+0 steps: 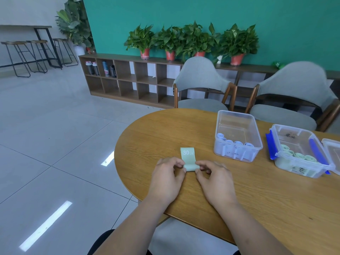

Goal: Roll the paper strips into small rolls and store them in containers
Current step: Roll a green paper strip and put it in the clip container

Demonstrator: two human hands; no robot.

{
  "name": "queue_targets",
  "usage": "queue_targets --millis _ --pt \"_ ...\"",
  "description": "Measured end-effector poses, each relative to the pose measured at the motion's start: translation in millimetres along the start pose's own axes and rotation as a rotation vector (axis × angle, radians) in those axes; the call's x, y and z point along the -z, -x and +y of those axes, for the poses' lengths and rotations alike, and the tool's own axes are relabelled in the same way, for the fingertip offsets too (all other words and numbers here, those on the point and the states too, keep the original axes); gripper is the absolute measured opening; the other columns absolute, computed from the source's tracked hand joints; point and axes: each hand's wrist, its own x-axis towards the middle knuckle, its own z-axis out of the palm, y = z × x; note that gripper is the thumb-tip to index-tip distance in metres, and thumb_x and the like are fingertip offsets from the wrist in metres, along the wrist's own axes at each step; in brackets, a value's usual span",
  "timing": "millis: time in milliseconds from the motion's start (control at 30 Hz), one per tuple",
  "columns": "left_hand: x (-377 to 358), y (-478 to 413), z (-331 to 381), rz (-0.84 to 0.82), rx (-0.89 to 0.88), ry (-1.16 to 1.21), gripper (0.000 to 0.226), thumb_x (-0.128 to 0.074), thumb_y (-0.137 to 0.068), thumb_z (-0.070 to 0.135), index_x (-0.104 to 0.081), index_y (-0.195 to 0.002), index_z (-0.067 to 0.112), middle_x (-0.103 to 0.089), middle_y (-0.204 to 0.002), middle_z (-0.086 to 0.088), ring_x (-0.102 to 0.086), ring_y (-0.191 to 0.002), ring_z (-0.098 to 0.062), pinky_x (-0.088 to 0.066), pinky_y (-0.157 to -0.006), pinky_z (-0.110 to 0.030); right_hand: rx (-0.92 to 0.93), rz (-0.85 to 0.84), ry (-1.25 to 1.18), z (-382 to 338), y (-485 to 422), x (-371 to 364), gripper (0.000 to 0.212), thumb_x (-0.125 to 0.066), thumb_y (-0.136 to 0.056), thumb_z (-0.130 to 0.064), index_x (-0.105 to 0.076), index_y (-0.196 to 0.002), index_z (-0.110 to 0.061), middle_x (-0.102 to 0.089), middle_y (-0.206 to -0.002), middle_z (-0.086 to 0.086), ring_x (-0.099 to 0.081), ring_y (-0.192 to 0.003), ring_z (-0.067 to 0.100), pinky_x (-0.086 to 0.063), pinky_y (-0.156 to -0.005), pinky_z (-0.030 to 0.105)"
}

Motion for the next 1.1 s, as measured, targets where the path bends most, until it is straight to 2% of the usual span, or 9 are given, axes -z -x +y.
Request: queue_targets --millis 333,533,667,767,967,1100 --pt "0.0 -1.3 -0.9 -0.009 0.016 0.01 0.02 -0.075 -0.093 0.026 -0.072 -0.111 0.035 -0.069 -0.094 0.025 -0.05 -0.097 0.007 -0.036 -0.081 -0.003 -0.004 -0.01 -0.003 -0.5 -0.7 1.1 0.027 -0.078 -0.089 -0.024 -0.077 -0.113 -0.037 -0.068 -0.088 -0.021 -0.057 -0.089 0.003 -0.046 -0.08 0.021" --pt "-0.7 -0.7 -1.3 -0.008 0.017 0.018 0.017 -0.071 -0.095 0.03 -0.071 -0.11 0.037 -0.069 -0.092 0.026 -0.053 -0.095 0.004 -0.037 -0.078 -0.006 -0.025 -0.002 -0.033 -2.2 -0.5 1.4 0.023 -0.075 -0.089 -0.026 -0.074 -0.109 -0.037 -0.067 -0.084 -0.021 -0.058 -0.088 0.002 -0.051 -0.084 0.03" --pt "-2.9 -0.8 -3.3 0.008 -0.01 0.011 0.018 -0.071 -0.095 0.03 -0.072 -0.111 0.035 -0.07 -0.096 0.023 -0.052 -0.099 0.0 -0.042 -0.084 -0.015 -0.006 0.001 0.002 -0.8 -0.3 -0.5 0.018 -0.075 -0.09 -0.027 -0.074 -0.104 -0.037 -0.067 -0.085 -0.02 -0.058 -0.091 0.007 -0.053 -0.083 0.033" --pt "-3.7 -1.5 -4.1 0.014 -0.019 -0.01 0.02 -0.073 -0.093 0.031 -0.074 -0.113 0.033 -0.067 -0.101 0.022 -0.051 -0.102 -0.002 -0.046 -0.088 -0.018 0.0 0.0 0.018 0.5 -0.8 -1.6 0.023 -0.077 -0.087 -0.026 -0.076 -0.108 -0.035 -0.066 -0.087 -0.021 -0.057 -0.093 0.008 -0.054 -0.084 0.033" --pt "-2.0 -1.4 -3.7 -0.016 -0.015 0.004 0.027 -0.075 -0.092 0.025 -0.072 -0.118 0.035 -0.068 -0.097 0.024 -0.052 -0.099 0.001 -0.038 -0.081 -0.006 0.012 -0.016 0.031 2.1 -0.6 0.2 0.029 -0.079 -0.087 -0.023 -0.077 -0.114 -0.035 -0.066 -0.088 -0.021 -0.056 -0.09 0.004 -0.052 -0.083 0.029" --pt "-0.8 -0.4 -2.8 0.0 -0.025 0.036 0.026 -0.073 -0.093 0.026 -0.072 -0.115 0.039 -0.069 -0.092 0.024 -0.053 -0.096 0.002 -0.038 -0.08 -0.007 0.0 -0.009 0.002 -0.8 -0.2 1.3 0.027 -0.076 -0.089 -0.025 -0.074 -0.114 -0.037 -0.066 -0.087 -0.022 -0.056 -0.09 0.003 -0.052 -0.082 0.029"
